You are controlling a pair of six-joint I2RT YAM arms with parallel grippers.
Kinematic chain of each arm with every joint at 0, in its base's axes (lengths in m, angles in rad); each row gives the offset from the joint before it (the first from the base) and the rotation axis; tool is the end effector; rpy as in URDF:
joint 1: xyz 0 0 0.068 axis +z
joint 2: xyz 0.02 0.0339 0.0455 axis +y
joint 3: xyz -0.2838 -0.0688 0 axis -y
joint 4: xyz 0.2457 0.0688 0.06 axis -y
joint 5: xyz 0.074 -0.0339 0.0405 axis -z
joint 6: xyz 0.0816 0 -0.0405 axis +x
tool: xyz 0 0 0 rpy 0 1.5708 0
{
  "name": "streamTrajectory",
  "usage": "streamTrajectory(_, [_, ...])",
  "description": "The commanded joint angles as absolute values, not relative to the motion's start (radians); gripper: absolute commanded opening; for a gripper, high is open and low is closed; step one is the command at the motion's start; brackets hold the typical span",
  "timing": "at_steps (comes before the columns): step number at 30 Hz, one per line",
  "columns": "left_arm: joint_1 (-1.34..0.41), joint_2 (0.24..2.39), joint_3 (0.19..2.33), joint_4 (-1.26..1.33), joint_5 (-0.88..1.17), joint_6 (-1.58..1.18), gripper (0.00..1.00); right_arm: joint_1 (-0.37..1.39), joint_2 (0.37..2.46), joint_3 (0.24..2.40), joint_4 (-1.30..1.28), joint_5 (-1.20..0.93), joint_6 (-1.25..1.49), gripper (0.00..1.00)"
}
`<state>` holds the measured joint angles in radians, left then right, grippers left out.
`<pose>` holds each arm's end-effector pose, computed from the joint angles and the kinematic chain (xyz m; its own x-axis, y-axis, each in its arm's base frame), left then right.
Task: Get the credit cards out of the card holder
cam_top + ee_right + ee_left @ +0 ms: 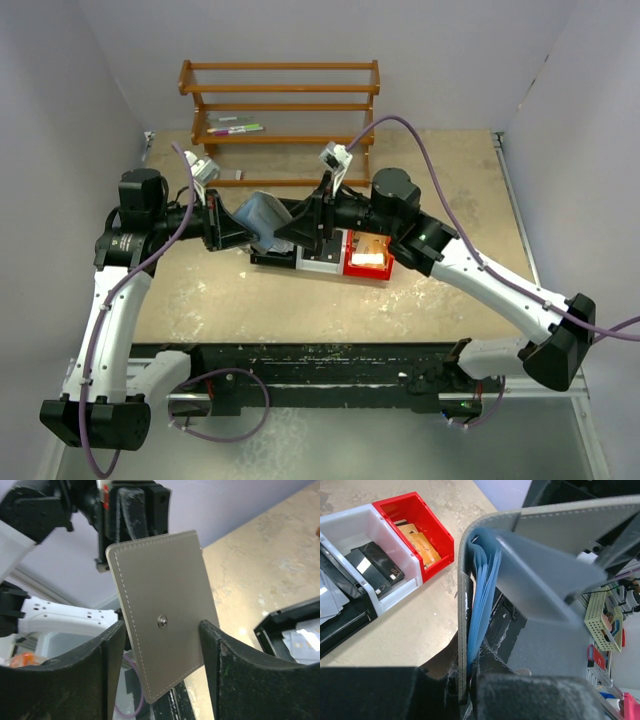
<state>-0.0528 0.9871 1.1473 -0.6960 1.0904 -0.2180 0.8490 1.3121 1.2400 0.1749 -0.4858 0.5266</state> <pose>0.1885 -0.0824 0.3917 -0.6677 -0.0648 -0.7416 0.6570 0.4171 -0.6280 0.1975 0.2820 0.4450 -0.4292 0.1850 -0.8840 -0.8732 0.1650 0.4585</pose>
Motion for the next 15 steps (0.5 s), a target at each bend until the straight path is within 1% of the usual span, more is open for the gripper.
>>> streamTrajectory(1, [-0.051,0.969,1.192,-0.652,1.162,-0.215,0.0,0.856,1.255,1.261,0.1,-0.409,0.435,0.67])
streamTrajectory(5, [-0.051,0.968,1.201,-0.674,1.174,-0.202,0.0,0.856,1.24,1.259,0.092,-0.405,0.413,0.7])
streamTrajectory(15, [-0.051,0.963,1.218,-0.685,1.202,-0.199,0.0,0.856,1.255,1.288,0.054,-0.309,0.39,0.66])
